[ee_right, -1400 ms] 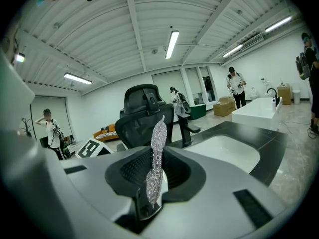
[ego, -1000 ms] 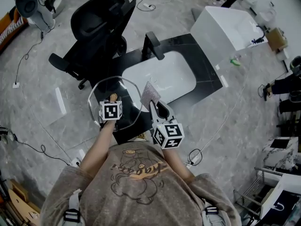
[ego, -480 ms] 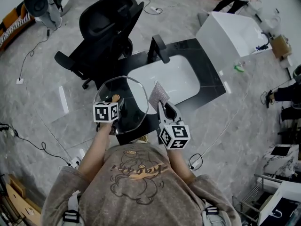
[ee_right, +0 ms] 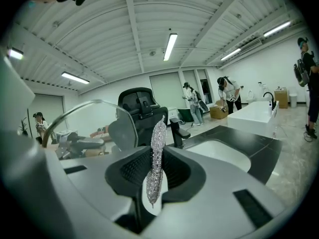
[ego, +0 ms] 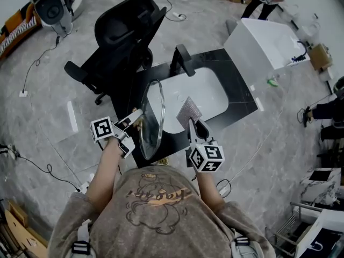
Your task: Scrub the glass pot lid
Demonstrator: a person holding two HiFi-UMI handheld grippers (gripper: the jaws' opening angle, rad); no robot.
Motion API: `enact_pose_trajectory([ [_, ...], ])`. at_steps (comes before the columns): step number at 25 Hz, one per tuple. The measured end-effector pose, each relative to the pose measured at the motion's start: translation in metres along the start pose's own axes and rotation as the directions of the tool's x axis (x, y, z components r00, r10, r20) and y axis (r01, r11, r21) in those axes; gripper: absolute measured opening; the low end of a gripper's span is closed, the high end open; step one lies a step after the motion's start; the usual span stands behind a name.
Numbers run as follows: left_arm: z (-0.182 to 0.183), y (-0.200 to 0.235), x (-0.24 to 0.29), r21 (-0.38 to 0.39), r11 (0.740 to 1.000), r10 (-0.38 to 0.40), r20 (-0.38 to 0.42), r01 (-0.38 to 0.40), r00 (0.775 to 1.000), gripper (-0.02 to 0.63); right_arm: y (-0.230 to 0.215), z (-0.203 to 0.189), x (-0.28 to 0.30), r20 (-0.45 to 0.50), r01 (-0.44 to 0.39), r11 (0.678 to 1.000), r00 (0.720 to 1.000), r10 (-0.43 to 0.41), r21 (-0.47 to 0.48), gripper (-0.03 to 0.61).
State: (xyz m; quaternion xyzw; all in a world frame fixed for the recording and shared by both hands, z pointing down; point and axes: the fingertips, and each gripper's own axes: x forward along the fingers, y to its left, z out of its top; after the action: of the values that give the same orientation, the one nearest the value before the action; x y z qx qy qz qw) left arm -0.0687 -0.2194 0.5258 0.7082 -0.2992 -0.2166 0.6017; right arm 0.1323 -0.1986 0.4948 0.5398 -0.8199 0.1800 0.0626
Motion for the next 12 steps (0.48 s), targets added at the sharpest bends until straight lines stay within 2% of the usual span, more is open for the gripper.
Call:
enact_pose_trajectory([
  [2, -0.004, -0.008, 0.003, -0.143, 0.984, -0.104, 0.035, 0.108, 0.994, 0.178, 0.006, -0.001, 0.001, 0.000, -0.017, 1.000, 1.000, 0.017, -0.002, 0.080],
  [3, -0.006, -0.011, 0.004, -0.175, 0.976, -0.126, 0.047, 0.133, 0.991, 0.178, 0.010, -0.001, 0.001, 0.000, -0.025, 1.000, 1.000, 0.025, -0.005, 0.080],
  [5, -0.007, -0.013, 0.005, -0.176, 0.975, -0.130, 0.047, 0.136, 0.990, 0.178, 0.018, 0.001, 0.001, 0.002, -0.047, 0.999, 0.999, 0.047, -0.006, 0.080],
  [7, -0.009, -0.015, 0.006, -0.141, 0.983, -0.119, 0.025, 0.121, 0.993, 0.178, 0.029, 0.004, 0.000, 0.007, -0.087, 0.996, 0.996, 0.087, 0.002, 0.080],
  [9, -0.010, -0.017, 0.007, -0.119, 0.986, -0.117, 0.006, 0.116, 0.993, 0.178, 0.046, 0.009, -0.001, 0.018, -0.156, 0.988, 0.988, 0.156, 0.006, 0.080],
  [12, -0.014, -0.020, 0.008, -0.126, 0.984, -0.132, -0.007, 0.130, 0.991, 0.178, 0.075, 0.022, -0.004, 0.042, -0.272, 0.962, 0.961, 0.273, -0.016, 0.080],
])
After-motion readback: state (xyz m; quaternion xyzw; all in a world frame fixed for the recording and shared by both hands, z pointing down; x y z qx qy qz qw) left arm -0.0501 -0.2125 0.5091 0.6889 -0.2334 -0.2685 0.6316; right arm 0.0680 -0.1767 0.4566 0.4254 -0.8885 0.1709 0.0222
